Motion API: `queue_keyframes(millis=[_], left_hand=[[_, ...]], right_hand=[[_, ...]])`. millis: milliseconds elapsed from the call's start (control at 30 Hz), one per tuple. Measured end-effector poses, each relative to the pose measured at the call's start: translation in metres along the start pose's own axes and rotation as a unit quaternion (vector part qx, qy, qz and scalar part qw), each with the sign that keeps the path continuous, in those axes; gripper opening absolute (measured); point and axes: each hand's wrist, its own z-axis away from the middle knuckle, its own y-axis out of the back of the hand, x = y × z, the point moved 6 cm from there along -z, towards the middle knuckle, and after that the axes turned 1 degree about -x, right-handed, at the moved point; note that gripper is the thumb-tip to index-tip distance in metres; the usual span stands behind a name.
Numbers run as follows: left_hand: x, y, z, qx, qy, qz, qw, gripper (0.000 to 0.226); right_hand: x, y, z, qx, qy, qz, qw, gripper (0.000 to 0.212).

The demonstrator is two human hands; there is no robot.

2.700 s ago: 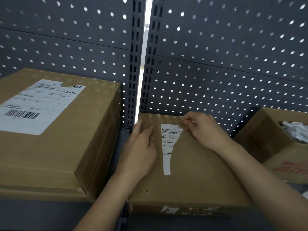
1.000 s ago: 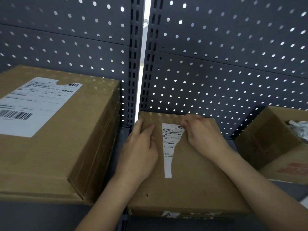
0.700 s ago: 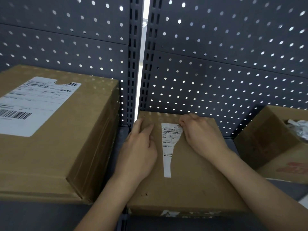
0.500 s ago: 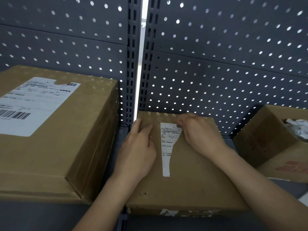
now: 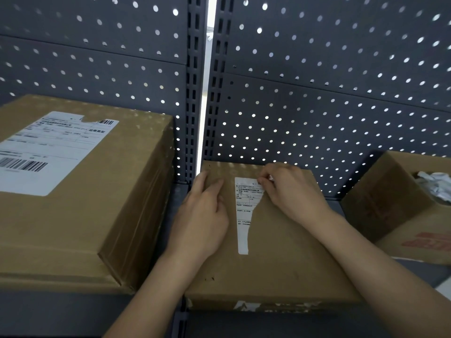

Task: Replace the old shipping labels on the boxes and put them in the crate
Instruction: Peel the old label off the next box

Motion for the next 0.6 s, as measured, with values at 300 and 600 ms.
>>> queue_keyframes(millis=[300, 600], left_hand=[[0.000, 0.000, 0.000, 0.002, -0.005, 0.004, 1.000, 0.047], [0.000, 0.000, 0.000, 0.003, -0.003, 0.008, 1.000, 0.046]], right_hand=[[-0.001, -0.006, -0.001, 0.010, 0.036, 0.121, 0.992, 0.009], [0.016, 0.005, 0.000, -0.028, -0.041, -0.138, 0.989, 0.022]])
